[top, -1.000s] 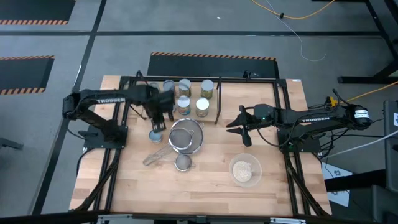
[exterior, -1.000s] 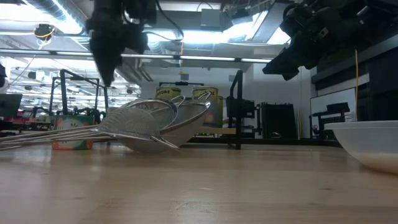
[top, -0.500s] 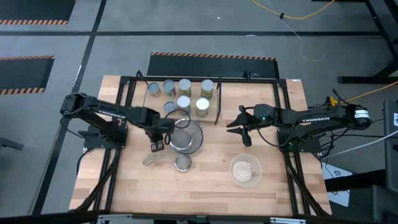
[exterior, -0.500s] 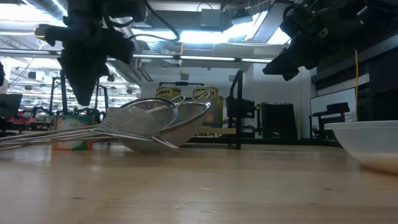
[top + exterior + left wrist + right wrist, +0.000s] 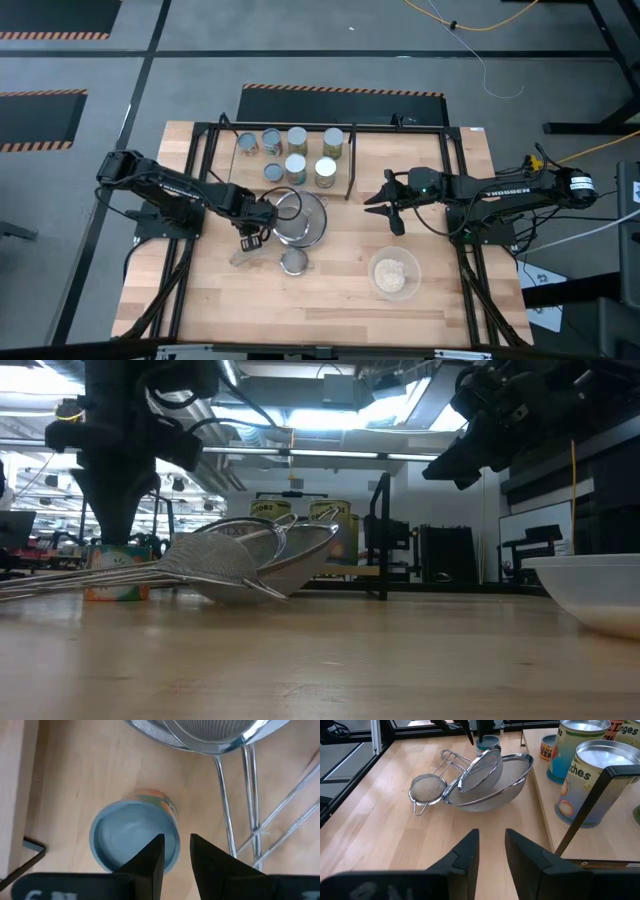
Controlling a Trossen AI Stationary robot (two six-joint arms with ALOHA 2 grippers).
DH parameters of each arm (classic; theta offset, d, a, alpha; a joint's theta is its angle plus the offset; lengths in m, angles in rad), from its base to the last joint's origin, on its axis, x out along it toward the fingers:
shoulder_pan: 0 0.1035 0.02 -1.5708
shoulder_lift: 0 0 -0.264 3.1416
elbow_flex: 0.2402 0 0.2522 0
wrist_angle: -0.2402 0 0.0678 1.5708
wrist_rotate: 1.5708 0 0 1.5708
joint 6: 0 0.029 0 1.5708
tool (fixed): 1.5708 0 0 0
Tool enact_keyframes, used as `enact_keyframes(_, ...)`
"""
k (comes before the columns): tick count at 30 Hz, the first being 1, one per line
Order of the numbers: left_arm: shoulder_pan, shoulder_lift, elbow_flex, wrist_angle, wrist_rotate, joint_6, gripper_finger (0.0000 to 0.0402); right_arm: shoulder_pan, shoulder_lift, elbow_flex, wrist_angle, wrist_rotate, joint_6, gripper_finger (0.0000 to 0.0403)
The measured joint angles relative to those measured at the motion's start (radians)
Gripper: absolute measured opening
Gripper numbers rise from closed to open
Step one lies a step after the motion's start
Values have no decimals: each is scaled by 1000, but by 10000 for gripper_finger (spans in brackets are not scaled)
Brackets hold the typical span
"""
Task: Pick and place cans onto a shelf
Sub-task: Put the small canned oranges on the shelf
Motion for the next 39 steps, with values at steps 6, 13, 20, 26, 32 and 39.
enact_keyframes(6, -3, 0, -42, 37, -2, 0, 85, 0, 0, 0, 0, 0, 1, 98)
enact_keyframes(13, -3, -2, -66, 40, -3, -35, 82, 0, 0, 0, 0, 0, 2, 98)
enact_keyframes(20, -3, -2, -65, 54, -2, -17, 19, 0, 0, 0, 0, 0, 2, 98)
enact_keyframes(26, -2, 2, -7, 53, 8, 31, 10, 0, 0, 0, 0, 0, 2, 98)
enact_keyframes(32, 6, 2, 126, -28, 13, 179, 5, 0, 0, 0, 0, 0, 2, 98)
enact_keyframes(39, 103, 2, 287, -166, -14, 382, 3, 0, 0, 0, 0, 0, 2, 98)
